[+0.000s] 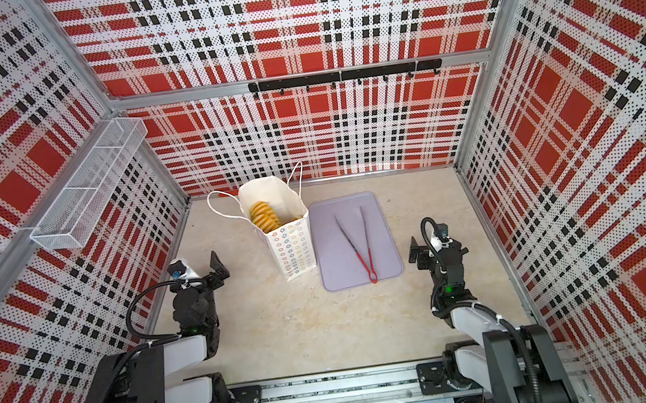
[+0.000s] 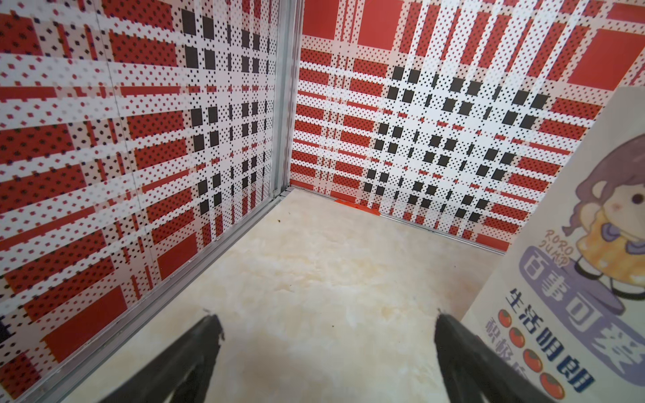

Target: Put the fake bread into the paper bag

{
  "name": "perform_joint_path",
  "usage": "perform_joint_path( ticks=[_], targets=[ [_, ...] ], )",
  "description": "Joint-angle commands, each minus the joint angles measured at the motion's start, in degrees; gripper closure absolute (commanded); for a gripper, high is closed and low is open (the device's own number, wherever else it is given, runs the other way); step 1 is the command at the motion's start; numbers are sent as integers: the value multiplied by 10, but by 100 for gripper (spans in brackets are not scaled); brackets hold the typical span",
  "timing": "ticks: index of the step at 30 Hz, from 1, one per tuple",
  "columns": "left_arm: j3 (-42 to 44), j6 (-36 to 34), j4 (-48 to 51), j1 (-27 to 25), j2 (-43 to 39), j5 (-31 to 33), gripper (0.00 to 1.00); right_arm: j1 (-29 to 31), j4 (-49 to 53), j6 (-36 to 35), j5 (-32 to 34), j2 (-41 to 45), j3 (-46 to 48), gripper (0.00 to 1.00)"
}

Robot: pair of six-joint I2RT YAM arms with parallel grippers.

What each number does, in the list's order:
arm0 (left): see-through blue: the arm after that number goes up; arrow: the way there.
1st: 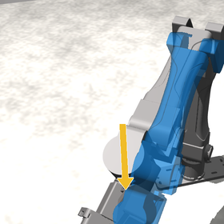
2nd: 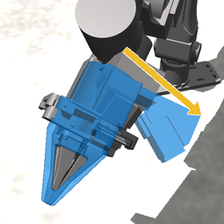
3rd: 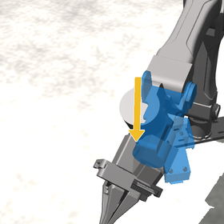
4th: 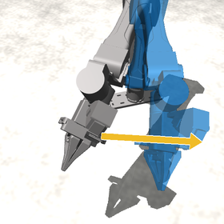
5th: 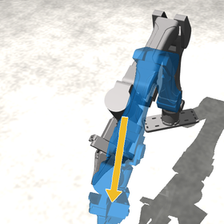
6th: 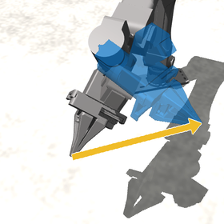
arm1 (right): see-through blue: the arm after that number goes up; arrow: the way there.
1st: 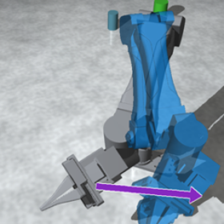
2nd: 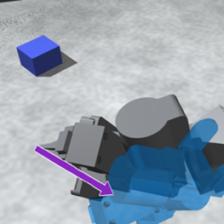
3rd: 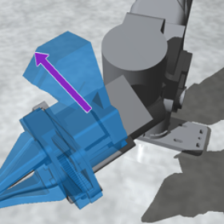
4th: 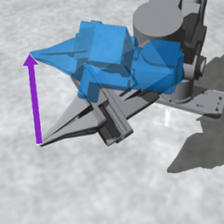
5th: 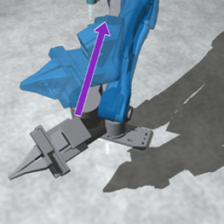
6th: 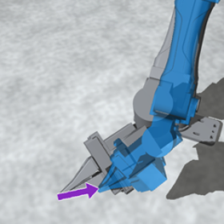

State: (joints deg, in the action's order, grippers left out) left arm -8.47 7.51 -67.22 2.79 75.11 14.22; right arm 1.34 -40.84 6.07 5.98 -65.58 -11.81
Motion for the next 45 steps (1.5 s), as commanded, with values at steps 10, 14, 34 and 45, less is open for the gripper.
perform_joint_path(
  ticks=[10,14,34,45],
  targets=[
    [-15,-56,-96,-37,77,5,2,-4,-182,-21,-25,-102,-3,1],
    [-6,-61,-146,-41,109,3,2,-4,-205,-20,-23,-128,-11,1],
    [-21,-72,-163,-62,153,63,2,-3,-247,-26,-21,-244,-51,0],
    [-21,-72,-162,-62,154,63,2,-4,-249,-26,-22,-243,-50,0]
  ],
)
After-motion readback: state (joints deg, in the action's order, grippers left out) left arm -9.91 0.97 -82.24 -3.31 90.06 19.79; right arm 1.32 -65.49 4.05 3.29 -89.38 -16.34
